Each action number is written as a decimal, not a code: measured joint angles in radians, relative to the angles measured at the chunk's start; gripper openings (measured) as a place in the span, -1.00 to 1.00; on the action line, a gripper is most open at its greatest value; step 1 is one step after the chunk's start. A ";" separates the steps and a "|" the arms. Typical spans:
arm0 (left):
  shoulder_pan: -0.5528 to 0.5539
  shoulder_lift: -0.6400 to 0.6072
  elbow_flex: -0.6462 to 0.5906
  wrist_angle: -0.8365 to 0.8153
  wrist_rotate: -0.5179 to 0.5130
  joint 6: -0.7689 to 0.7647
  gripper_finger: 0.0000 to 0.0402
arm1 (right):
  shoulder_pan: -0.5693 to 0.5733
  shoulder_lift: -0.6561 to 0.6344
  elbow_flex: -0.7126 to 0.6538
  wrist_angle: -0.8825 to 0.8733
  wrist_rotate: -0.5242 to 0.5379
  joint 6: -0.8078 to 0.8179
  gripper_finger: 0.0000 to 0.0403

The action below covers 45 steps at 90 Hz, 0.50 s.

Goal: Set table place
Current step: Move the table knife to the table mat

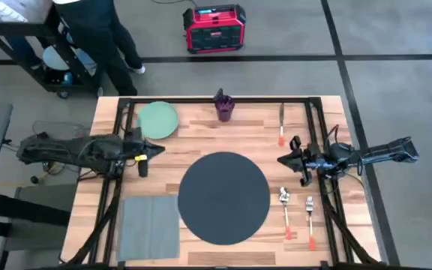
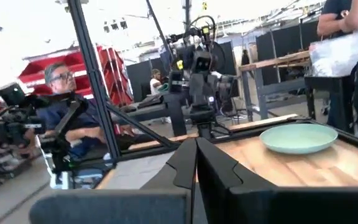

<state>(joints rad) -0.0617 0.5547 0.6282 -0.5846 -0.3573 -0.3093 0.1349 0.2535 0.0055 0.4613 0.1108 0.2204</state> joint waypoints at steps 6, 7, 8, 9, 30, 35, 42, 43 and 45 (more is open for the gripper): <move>0.026 0.118 0.165 -0.209 -0.032 0.022 -1.00 | 0.000 0.000 0.000 0.000 0.000 0.022 -1.00; 0.031 0.139 0.189 -0.239 -0.035 0.028 -1.00 | 0.000 0.000 0.000 0.000 0.000 0.023 -1.00; 0.038 0.159 0.212 -0.264 -0.035 0.034 -1.00 | 0.000 0.000 0.000 0.001 0.000 0.025 -1.00; 0.045 0.179 0.235 -0.290 -0.035 0.040 -1.00 | 0.000 0.000 0.000 0.002 0.000 0.026 -1.00; 0.201 0.507 0.519 -0.647 0.012 0.292 -1.00 | 0.000 0.000 0.002 0.068 0.002 0.046 -1.00; 0.261 0.555 0.534 -0.669 0.086 0.331 -0.99 | 0.000 0.000 0.005 0.066 0.003 0.065 -1.00; 0.328 0.595 0.526 -0.637 0.194 0.375 -0.95 | 0.000 0.000 0.009 0.073 0.003 0.107 -1.00; 0.336 0.600 0.525 -0.628 0.207 0.379 -0.94 | 0.000 0.000 0.010 0.073 0.003 0.114 -1.00; 0.353 0.611 0.524 -0.601 0.230 0.386 -0.92 | 0.000 0.000 0.010 0.074 0.003 0.127 -1.00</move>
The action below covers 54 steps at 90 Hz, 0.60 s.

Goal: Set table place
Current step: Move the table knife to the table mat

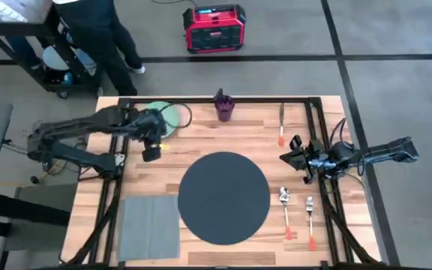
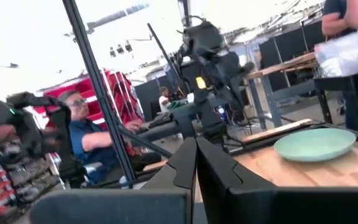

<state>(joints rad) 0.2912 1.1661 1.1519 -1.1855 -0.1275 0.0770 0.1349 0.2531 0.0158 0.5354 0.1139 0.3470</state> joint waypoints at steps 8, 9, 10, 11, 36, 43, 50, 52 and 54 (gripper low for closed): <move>0.057 0.022 -0.010 0.113 0.063 0.006 -0.83 | 0.000 0.001 0.000 -0.006 0.000 0.062 -1.00; 0.063 0.023 -0.011 0.122 0.068 0.006 -0.82 | 0.000 0.001 0.000 -0.006 0.001 0.070 -1.00; 0.069 0.025 -0.011 0.133 0.072 0.006 -0.80 | 0.000 0.001 0.000 -0.006 0.003 0.078 -1.00; 0.074 0.026 -0.012 0.143 0.075 0.006 -0.79 | 0.000 0.001 0.000 -0.006 0.005 0.087 -1.00; 0.075 0.008 -0.011 0.270 0.429 -0.141 -0.66 | 0.056 0.022 0.003 -0.018 -0.037 0.346 -1.00; -0.017 0.007 -0.011 0.305 0.438 -0.165 -0.68 | 0.112 0.036 0.004 -0.017 -0.013 0.345 -1.00; -0.098 0.009 -0.011 0.323 0.416 -0.146 -0.72 | 0.181 0.058 0.004 -0.052 0.046 0.383 -1.00; -0.117 0.009 -0.011 0.327 0.401 -0.141 -0.73 | 0.202 0.066 0.004 -0.061 0.062 0.397 -1.00; -0.134 0.009 -0.011 0.329 0.382 -0.139 -0.73 | 0.227 0.076 0.004 -0.067 0.082 0.413 -1.00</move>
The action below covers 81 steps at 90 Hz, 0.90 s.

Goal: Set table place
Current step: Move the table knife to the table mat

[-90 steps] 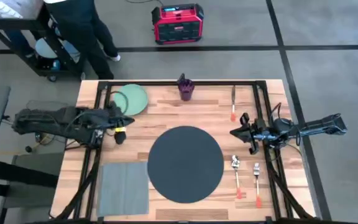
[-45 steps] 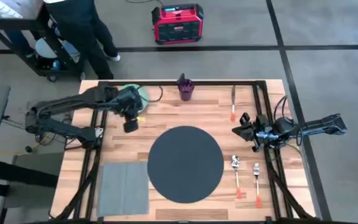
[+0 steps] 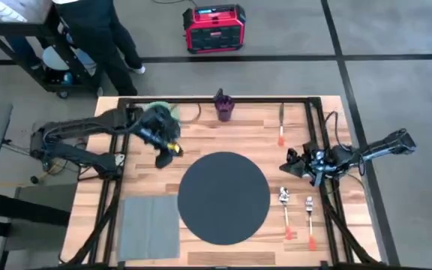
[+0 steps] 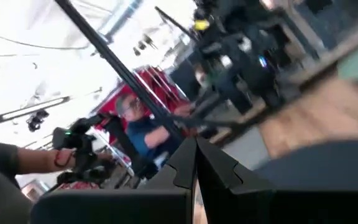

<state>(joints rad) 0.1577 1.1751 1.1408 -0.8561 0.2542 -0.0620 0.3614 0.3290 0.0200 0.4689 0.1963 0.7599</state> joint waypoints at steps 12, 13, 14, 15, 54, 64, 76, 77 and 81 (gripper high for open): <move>-0.054 -0.006 0.000 0.011 -0.079 0.004 -0.76 | 0.170 0.075 0.018 -0.024 0.162 0.084 -1.00; -0.058 -0.009 0.000 0.013 -0.081 0.004 -0.76 | 0.185 0.083 0.023 -0.037 0.182 0.089 -1.00; -0.062 -0.011 0.000 0.015 -0.084 0.004 -0.76 | 0.200 0.089 0.028 -0.053 0.203 0.093 -1.00; -0.065 -0.013 0.000 0.019 -0.088 0.002 -0.76 | 0.215 0.095 0.034 -0.074 0.227 0.095 -1.00; -0.066 -0.026 0.000 0.141 -0.161 0.033 -0.77 | -0.158 0.239 0.677 -1.538 0.294 0.344 -1.00; -0.064 -0.007 0.000 0.154 -0.173 0.044 -0.77 | -0.335 0.321 0.882 -1.657 0.264 0.166 -1.00; -0.063 0.015 0.000 0.171 -0.202 0.072 -0.77 | -0.585 0.450 0.978 -1.675 0.159 -0.106 -0.99; -0.064 0.018 0.000 0.170 -0.203 0.074 -0.77 | -0.605 0.462 0.978 -1.674 0.142 -0.126 -0.99; -0.063 0.030 0.000 0.167 -0.203 0.072 -0.77 | -0.686 0.512 0.975 -1.664 0.055 -0.198 -0.97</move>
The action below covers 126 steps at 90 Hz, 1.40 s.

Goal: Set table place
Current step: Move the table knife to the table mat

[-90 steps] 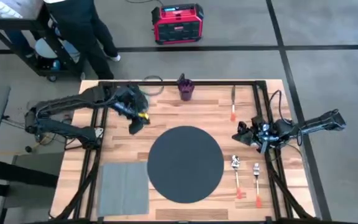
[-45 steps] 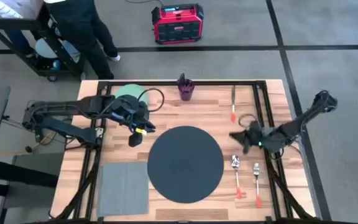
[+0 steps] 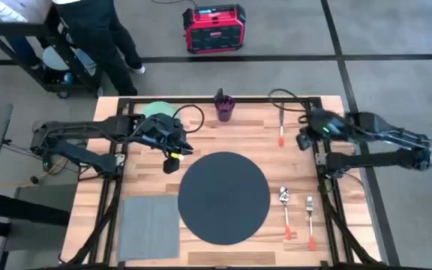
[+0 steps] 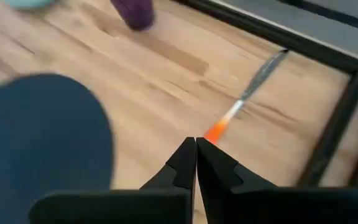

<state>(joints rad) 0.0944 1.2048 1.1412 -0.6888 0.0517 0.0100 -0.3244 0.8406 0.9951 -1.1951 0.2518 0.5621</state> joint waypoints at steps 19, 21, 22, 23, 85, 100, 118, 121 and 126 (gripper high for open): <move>-0.005 0.023 0.000 -0.004 0.000 -0.026 -0.77 | -0.265 0.189 -0.003 0.121 -0.247 -0.184 -0.71; -0.005 0.024 -0.001 -0.003 0.000 -0.029 -0.77 | -0.286 0.201 -0.003 0.133 -0.247 -0.196 -0.68; -0.005 0.025 -0.001 -0.002 0.000 -0.030 -0.77 | -0.297 0.206 -0.003 0.138 -0.248 -0.200 -0.66; -0.005 0.026 -0.001 0.001 0.000 -0.031 -0.77 | -0.309 0.211 -0.003 0.141 -0.249 -0.203 -0.65; -0.006 0.026 -0.001 0.007 0.004 -0.059 -0.77 | -0.507 0.409 -0.295 0.442 -0.408 -0.141 -0.19; -0.006 0.026 -0.001 0.006 0.004 -0.059 -0.77 | -0.509 0.424 -0.312 0.563 -0.412 -0.098 -0.20; -0.006 0.026 -0.001 0.006 0.005 -0.059 -0.77 | -0.550 0.497 -0.313 0.603 -0.414 -0.091 -0.20; -0.006 0.026 -0.001 0.006 0.005 -0.060 -0.77 | -0.553 0.504 -0.313 0.608 -0.413 -0.091 -0.20; -0.006 0.026 -0.001 0.005 0.005 -0.061 -0.77 | -0.561 0.513 -0.313 0.620 -0.411 -0.095 -0.20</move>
<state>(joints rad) 0.0883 1.2308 1.1404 -0.6834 0.0563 -0.0509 -0.8853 1.3533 0.6823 -0.5749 -0.1590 0.4670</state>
